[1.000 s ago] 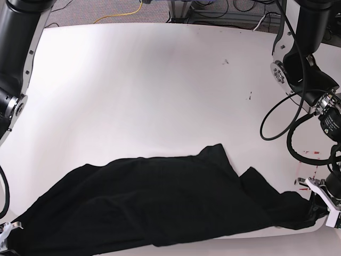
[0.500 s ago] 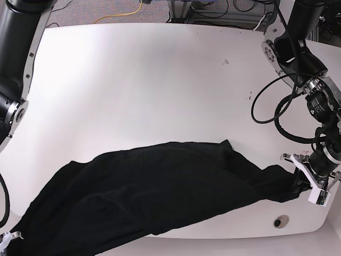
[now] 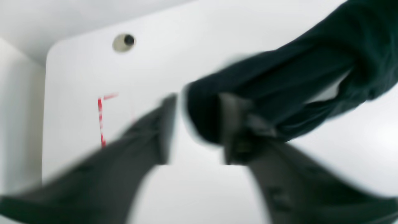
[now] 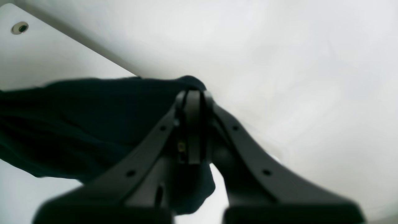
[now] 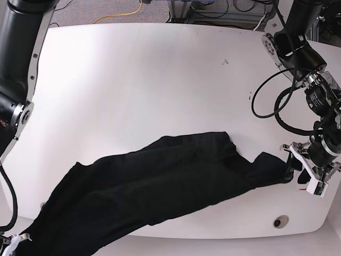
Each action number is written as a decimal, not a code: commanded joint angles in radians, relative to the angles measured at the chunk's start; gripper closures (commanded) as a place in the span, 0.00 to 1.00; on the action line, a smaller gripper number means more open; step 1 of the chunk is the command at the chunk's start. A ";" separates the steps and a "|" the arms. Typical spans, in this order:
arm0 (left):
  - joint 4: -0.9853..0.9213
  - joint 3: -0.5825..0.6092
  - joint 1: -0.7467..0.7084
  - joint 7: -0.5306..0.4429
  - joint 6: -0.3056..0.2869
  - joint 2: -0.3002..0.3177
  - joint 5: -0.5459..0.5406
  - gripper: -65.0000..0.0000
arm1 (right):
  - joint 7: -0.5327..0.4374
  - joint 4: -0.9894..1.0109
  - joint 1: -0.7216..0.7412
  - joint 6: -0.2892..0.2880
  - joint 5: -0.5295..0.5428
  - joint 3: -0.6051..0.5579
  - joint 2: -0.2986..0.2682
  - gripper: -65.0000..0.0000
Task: Layout the t-shirt on the table in an organized manner, then fold the t-shirt properly
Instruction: 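Lay the shirt down and release it from the left gripper, then reach the left gripper to the shirt's bunched edge and grasp it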
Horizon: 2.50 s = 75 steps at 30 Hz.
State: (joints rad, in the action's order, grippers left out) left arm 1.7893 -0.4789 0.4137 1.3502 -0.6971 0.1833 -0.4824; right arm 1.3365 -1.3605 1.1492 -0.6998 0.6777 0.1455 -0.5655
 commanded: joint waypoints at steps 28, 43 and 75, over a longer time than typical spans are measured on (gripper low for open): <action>0.013 0.085 -0.035 -0.019 -0.001 -0.081 -0.003 0.42 | -0.030 -0.017 0.051 0.002 0.006 -0.126 0.170 1.00; -0.133 0.230 -0.028 -0.206 0.006 -0.207 0.004 0.42 | -0.030 -0.017 0.044 0.002 0.001 -0.128 0.200 1.00; -0.831 0.395 0.072 -0.739 0.299 -0.236 0.222 0.42 | -0.030 -0.017 -0.002 0.002 0.006 -0.128 0.197 1.00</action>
State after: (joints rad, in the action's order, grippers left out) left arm 0.9680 -0.0849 0.4549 0.6296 -0.3931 -0.0593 -0.2531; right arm 1.3354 -1.3621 1.1172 -0.6994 0.6662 0.0128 -0.3611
